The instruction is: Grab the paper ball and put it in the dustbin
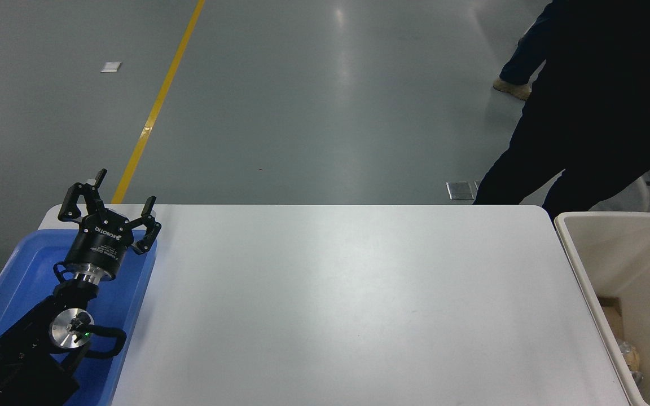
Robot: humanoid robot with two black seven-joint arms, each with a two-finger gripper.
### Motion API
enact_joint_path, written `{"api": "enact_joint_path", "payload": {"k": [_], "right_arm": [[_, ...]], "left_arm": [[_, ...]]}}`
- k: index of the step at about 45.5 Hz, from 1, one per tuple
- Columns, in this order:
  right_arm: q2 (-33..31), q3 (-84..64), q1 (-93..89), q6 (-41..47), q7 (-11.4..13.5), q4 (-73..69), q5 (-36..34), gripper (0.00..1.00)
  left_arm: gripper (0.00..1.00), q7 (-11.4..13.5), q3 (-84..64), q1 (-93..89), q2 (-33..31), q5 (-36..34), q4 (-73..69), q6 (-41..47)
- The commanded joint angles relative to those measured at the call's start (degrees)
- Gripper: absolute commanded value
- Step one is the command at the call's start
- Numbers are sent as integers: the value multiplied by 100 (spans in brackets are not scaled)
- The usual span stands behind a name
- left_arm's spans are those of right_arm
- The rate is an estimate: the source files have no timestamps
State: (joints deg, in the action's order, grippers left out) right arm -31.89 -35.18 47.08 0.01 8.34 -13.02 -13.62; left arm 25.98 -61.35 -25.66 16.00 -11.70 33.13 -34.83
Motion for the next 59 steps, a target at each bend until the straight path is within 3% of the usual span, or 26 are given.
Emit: {"api": "enact_joint_path", "payload": {"k": [1,5,10,11,41,55,59], "right_arm": [[52,135,-216,-19,-8,115,-1,0],[60,135,-216,-18,-8,115,-1,2],[60,91,-234,-19,-17,115,61,93],[60,91,-234,-10,-17,115,61,100],[-36,-216,407,96,-52,-113,105,100],[-915,-2080,3868,385,-61,-3117,122,100],[-1012,-2203,4870,658,-61,-3953,402,100]], "left_arm": [[98,-5,1,0,-1,1,0,3],[98,4,1,0,-1,1,0,3],[98,-5,1,0,8,1,0,-6],[99,-5,1,0,0,1,0,3],[98,-5,1,0,-1,1,0,3],[98,-5,1,0,-1,1,0,-6],[98,-5,1,0,-1,1,0,3]]}}
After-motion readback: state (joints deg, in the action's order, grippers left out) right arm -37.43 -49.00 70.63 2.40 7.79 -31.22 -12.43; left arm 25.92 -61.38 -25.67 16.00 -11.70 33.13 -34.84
